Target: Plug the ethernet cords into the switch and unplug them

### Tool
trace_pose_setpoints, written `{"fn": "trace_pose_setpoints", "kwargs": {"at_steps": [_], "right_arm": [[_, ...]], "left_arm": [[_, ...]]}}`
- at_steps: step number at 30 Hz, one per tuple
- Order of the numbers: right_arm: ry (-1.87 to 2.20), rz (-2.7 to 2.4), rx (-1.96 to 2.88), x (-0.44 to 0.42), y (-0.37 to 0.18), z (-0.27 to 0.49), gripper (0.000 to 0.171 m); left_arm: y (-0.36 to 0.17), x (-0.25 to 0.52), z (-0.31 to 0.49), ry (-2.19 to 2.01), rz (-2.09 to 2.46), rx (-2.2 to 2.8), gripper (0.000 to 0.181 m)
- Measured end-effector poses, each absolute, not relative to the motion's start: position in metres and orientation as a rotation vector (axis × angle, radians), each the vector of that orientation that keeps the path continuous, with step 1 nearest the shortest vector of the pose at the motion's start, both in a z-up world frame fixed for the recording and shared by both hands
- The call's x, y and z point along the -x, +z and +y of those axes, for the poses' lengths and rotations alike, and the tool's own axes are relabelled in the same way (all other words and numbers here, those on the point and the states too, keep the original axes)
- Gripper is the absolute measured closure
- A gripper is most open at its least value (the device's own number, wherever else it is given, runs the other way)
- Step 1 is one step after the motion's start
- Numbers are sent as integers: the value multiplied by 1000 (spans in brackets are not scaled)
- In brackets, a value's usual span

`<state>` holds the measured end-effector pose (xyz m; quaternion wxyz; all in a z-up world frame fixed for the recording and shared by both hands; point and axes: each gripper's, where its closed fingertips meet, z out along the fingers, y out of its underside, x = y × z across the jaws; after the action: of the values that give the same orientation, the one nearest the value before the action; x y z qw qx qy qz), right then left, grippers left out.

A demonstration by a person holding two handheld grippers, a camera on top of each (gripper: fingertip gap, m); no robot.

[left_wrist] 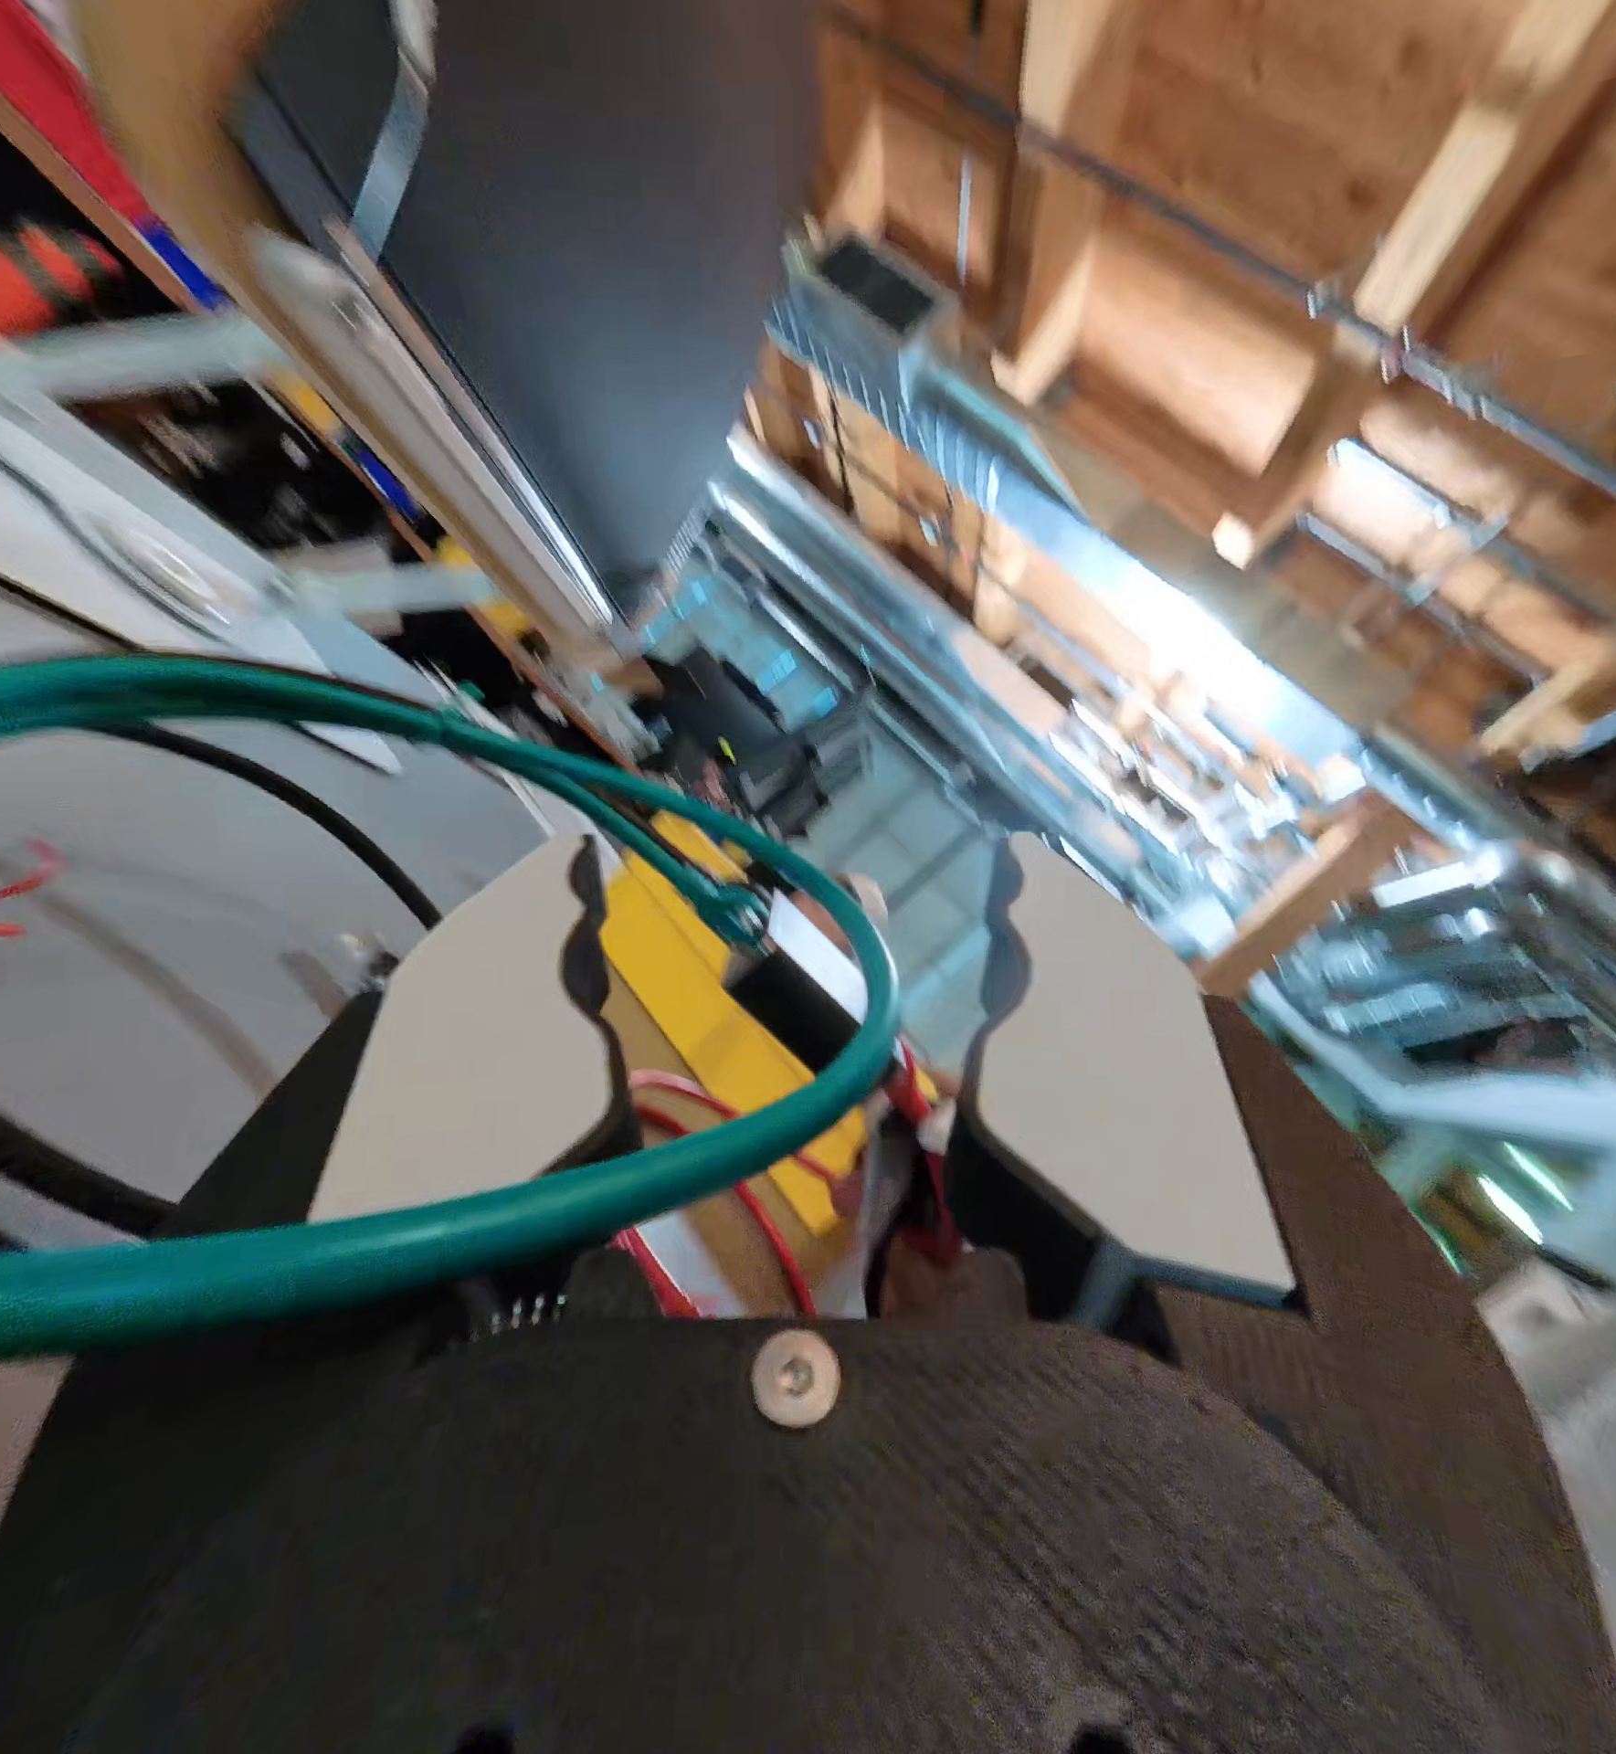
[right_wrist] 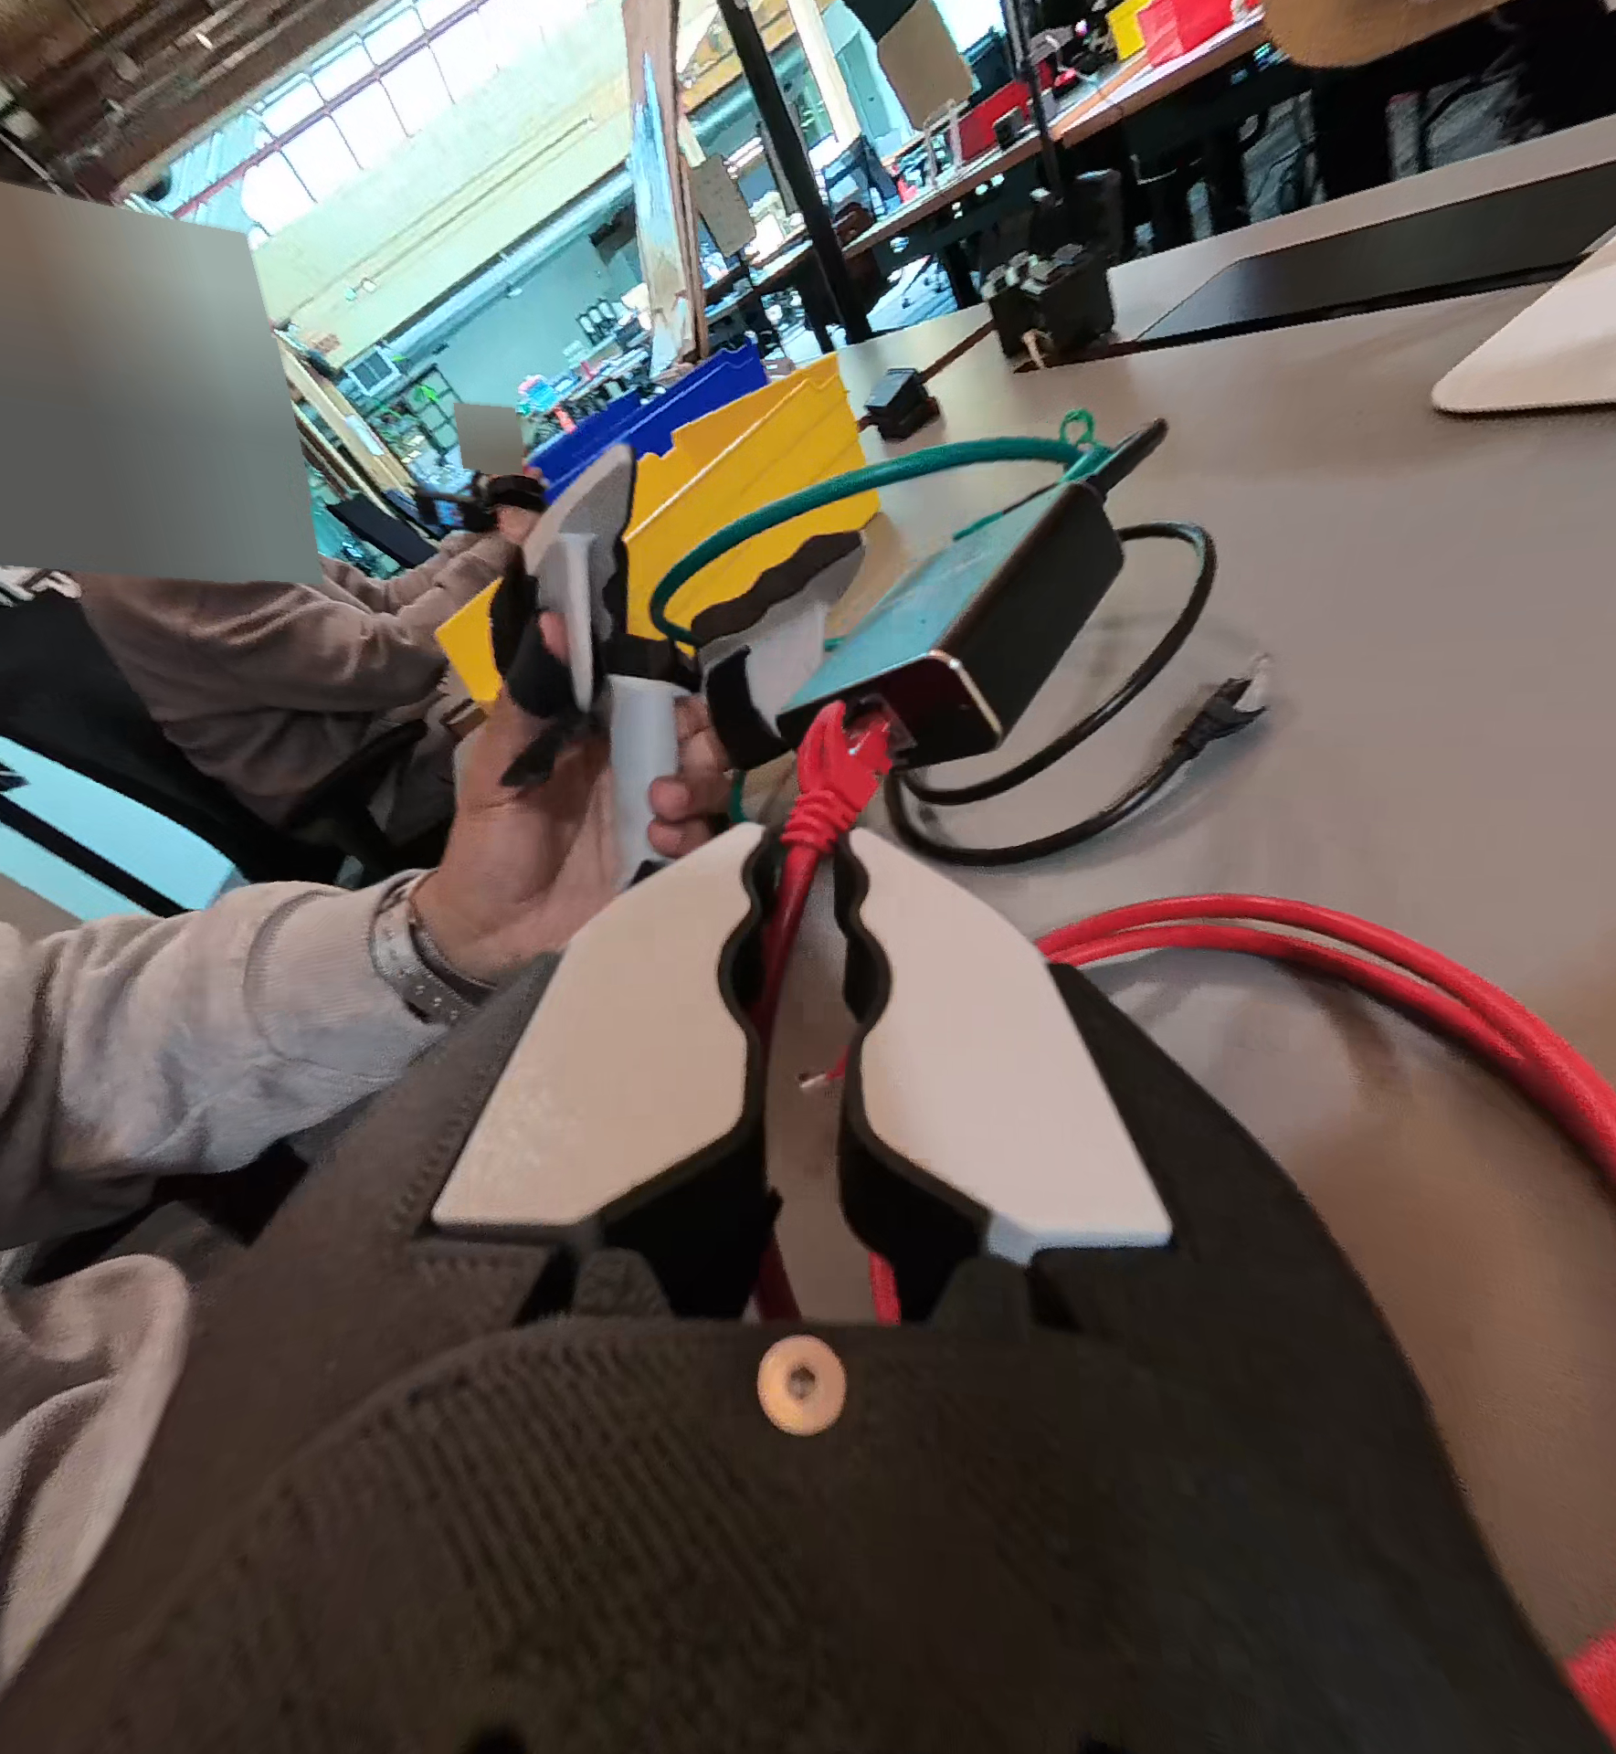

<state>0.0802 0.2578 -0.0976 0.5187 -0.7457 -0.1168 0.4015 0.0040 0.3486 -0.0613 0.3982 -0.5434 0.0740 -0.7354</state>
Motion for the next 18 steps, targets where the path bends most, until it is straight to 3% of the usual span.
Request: {"fn": "trace_pose_setpoints", "kwargs": {"at_steps": [2, 5, 12, 13, 15, 18], "right_arm": [[910, -264, 1787, -85, -97, 261, 160], [886, -220, 1762, -93, -93, 264, 160], [876, -145, 1673, -110, -76, 265, 160], [835, -152, 1675, -112, -77, 265, 160], [737, -185, 1687, -114, -77, 266, 159], [652, -244, 1695, -111, -78, 265, 159]], "left_arm": [[-66, -21, 330, -1913, 346, 1442, 120], [-86, -42, 317, -1843, 490, 1588, 119], [-104, -56, 295, -1903, 674, 1721, 138], [-100, -54, 292, -1953, 682, 1707, 144], [-93, -51, 276, -2141, 753, 1698, 174], [-80, -50, 255, -2316, 867, 1597, 176]]}}
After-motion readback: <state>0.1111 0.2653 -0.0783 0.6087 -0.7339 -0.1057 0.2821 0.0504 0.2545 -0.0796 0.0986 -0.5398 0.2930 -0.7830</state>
